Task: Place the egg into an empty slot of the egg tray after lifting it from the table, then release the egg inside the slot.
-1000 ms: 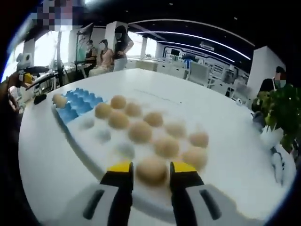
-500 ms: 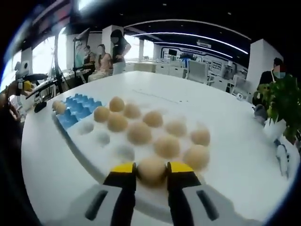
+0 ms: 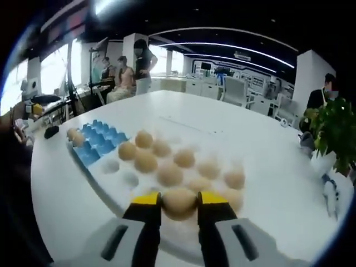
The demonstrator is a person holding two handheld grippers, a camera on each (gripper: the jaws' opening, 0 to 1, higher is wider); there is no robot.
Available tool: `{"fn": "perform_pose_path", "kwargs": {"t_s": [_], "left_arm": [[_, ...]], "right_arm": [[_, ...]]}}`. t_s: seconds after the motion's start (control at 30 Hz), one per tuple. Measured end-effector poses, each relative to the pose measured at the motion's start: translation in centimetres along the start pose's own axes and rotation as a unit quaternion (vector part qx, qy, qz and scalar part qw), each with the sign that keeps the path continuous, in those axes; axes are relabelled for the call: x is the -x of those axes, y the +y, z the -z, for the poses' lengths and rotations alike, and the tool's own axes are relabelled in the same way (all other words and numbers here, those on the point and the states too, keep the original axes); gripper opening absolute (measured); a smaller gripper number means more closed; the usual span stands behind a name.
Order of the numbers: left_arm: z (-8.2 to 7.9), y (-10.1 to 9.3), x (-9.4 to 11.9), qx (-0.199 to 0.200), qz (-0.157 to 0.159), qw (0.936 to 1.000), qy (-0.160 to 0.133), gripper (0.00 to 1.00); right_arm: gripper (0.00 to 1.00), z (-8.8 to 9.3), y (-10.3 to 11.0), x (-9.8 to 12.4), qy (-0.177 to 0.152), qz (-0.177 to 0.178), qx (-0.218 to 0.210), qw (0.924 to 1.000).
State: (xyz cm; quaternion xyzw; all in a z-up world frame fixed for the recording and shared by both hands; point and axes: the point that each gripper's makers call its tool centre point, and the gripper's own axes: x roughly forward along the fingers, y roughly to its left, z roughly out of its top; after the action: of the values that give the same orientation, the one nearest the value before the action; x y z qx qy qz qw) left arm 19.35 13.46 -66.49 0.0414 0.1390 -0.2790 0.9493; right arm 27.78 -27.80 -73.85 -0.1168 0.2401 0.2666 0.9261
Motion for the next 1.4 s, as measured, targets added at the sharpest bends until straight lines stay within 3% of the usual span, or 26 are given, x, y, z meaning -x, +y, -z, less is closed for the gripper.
{"fn": "perform_pose_path", "kwargs": {"t_s": [0.5,0.97,1.4], "left_arm": [[0.3,0.3,0.3,0.001,-0.003,1.0000,0.007,0.82],[0.7,0.0,0.3,-0.001,0.000,0.9999,0.013,0.81],[0.6,0.1,0.4,-0.002,-0.002,0.9999,0.010,0.82]], "right_arm": [[0.25,-3.8,7.8,-2.7,-0.033,-0.098,0.021,0.9944],[0.25,-5.8,16.7,-5.2,-0.046,-0.198,0.065,0.9770],[0.25,-6.2,20.7,-7.7,-0.043,-0.240,0.084,0.9662]]}}
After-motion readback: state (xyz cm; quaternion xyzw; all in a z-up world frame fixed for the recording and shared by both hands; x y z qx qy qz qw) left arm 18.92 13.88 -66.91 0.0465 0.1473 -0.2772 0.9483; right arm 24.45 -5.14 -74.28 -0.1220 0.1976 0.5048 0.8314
